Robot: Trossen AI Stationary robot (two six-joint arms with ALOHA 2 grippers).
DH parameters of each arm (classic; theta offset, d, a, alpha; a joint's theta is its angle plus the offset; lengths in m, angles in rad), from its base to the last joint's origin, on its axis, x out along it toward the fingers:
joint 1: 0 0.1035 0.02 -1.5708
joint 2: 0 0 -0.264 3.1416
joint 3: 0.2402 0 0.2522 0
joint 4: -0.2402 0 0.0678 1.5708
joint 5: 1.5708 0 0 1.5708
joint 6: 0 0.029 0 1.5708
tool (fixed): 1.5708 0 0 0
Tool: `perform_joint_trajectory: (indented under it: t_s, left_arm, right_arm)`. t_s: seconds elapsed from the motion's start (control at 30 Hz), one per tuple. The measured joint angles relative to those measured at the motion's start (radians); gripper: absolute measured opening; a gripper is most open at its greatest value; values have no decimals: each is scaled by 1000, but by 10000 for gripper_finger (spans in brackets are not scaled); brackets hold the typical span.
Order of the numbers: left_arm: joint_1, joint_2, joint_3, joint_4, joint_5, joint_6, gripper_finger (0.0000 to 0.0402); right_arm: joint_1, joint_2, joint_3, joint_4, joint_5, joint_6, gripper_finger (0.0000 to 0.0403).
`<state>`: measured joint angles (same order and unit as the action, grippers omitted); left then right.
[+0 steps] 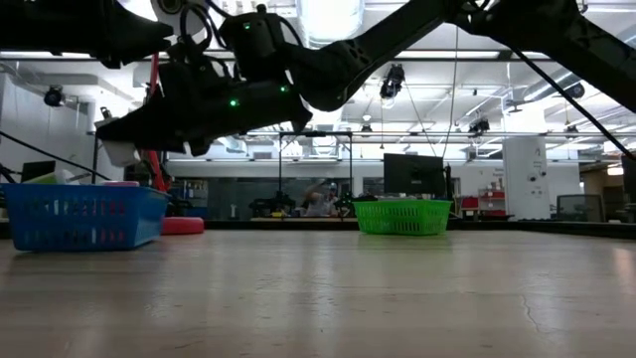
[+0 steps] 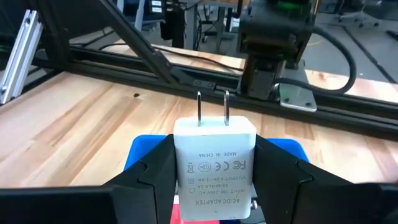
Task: Pick & Place Office items
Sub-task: Put the white charger adapter into the blue basket
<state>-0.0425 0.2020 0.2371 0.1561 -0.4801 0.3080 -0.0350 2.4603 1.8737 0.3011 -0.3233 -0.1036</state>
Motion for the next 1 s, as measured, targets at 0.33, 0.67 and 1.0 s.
perform_joint_trajectory:
  t_s: [0.33, 0.67, 1.0]
  left_arm:
    - [0, 0, 0, 0, 0, -1, 332]
    - [0, 0, 0, 0, 0, -1, 332]
    - [0, 0, 0, 0, 0, -1, 332]
  right_arm:
    - [0, 0, -2, -15, 0, 39, 159]
    - [0, 0, -3, -14, 1, 52, 283]
    - [2, 0, -4, -10, 11, 52, 298]
